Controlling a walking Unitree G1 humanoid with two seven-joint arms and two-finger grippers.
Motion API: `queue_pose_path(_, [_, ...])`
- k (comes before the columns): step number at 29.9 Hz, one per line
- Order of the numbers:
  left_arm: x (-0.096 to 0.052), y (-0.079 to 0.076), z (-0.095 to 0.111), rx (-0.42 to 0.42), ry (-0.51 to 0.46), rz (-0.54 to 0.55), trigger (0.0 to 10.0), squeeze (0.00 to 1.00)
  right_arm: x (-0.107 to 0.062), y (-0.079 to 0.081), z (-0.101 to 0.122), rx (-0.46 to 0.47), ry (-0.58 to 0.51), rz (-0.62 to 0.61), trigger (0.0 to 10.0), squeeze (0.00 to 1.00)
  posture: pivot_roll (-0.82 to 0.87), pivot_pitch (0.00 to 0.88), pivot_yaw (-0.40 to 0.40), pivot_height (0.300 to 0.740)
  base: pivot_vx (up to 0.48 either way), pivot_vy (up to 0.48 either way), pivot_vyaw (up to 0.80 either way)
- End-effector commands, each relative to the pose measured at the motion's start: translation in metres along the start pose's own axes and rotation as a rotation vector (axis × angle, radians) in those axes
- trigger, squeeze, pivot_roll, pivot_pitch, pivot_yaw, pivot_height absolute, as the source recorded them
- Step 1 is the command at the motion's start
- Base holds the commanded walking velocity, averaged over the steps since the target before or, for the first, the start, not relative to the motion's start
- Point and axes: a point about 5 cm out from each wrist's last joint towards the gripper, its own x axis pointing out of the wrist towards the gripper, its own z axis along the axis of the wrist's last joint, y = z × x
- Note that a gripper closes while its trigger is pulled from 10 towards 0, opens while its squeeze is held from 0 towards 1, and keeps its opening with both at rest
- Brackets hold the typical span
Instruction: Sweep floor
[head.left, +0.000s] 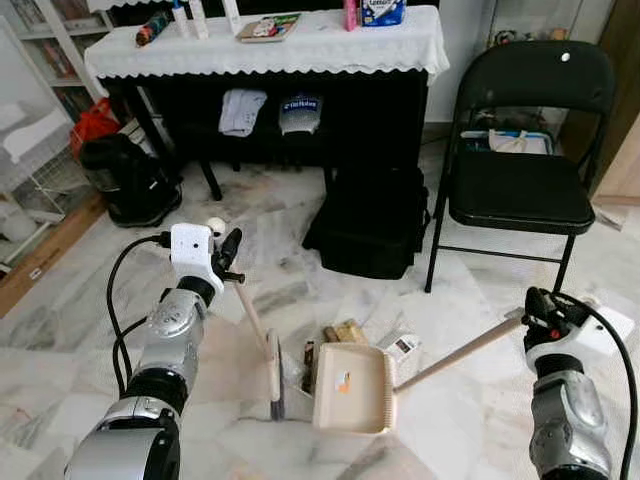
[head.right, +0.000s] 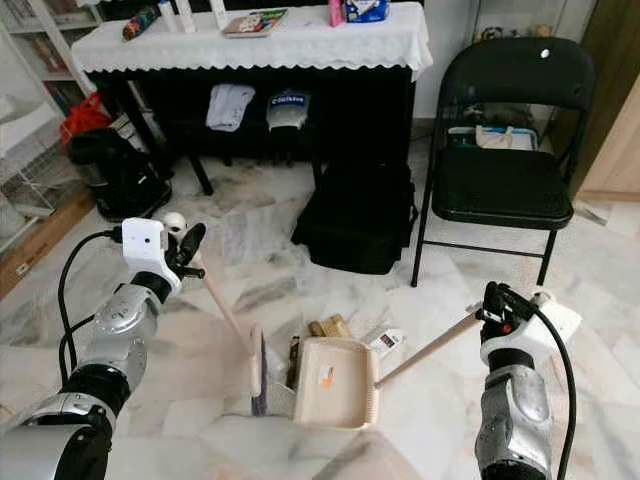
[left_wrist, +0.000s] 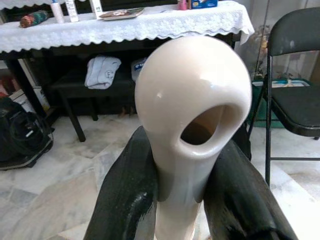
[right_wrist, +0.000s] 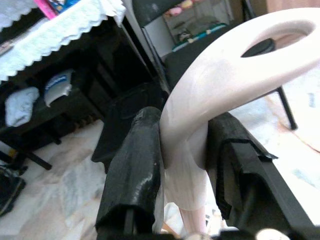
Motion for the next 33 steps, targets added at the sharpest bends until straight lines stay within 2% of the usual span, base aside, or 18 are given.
queue_pose_path(1, [0.005, 0.009, 0.016, 0.01, -0.061, 0.031, 10.0, 0.0, 0.005, 0.012, 0.013, 0.02, -0.055, 0.045, 10.0, 0.0, -0.24, 0.0, 0.152, 0.74, 0.0, 0.0, 0.0])
queue_pose_path(6, [0.004, 0.008, 0.015, 0.004, -0.061, 0.037, 10.0, 0.0, 0.006, 0.025, 0.022, 0.01, -0.059, 0.117, 10.0, 0.0, -0.24, 0.0, 0.147, 0.74, 0.0, 0.0, 0.0])
queue_pose_path(10, [0.004, 0.005, 0.011, -0.011, -0.036, 0.0, 10.0, 0.0, 0.01, 0.027, 0.032, 0.044, -0.092, 0.121, 10.0, 0.0, -0.24, 0.0, 0.146, 0.74, 0.0, 0.0, 0.0])
queue_pose_path(18, [0.003, -0.017, 0.005, -0.065, 0.022, -0.208, 10.0, 0.0, 0.016, 0.029, 0.036, 0.054, -0.083, 0.12, 10.0, 0.0, -0.23, 0.0, 0.139, 0.74, 0.0, 0.0, 0.0])
queue_pose_path(21, [0.003, -0.02, 0.008, -0.074, 0.018, -0.244, 10.0, 0.0, 0.018, 0.031, 0.035, 0.06, -0.075, 0.124, 10.0, 0.0, -0.22, 0.0, 0.137, 0.74, 0.0, 0.0, 0.0])
queue_pose_path(25, [0.004, -0.016, 0.012, -0.033, 0.0, -0.215, 10.0, 0.0, 0.018, 0.033, 0.034, 0.066, -0.072, 0.131, 10.0, 0.0, -0.22, 0.0, 0.138, 0.74, 0.0, 0.0, 0.0])
queue_pose_path(29, [0.006, -0.002, 0.02, -0.011, -0.037, -0.112, 10.0, 0.0, 0.014, 0.038, 0.039, 0.087, -0.117, 0.157, 10.0, 0.0, -0.23, 0.0, 0.141, 0.74, 0.0, 0.0, 0.0])
queue_pose_path(33, [0.004, 0.003, 0.025, 0.012, -0.065, -0.085, 10.0, 0.0, 0.011, 0.036, 0.042, 0.088, -0.133, 0.154, 10.0, 0.0, -0.23, 0.0, 0.143, 0.74, 0.0, 0.0, 0.0])
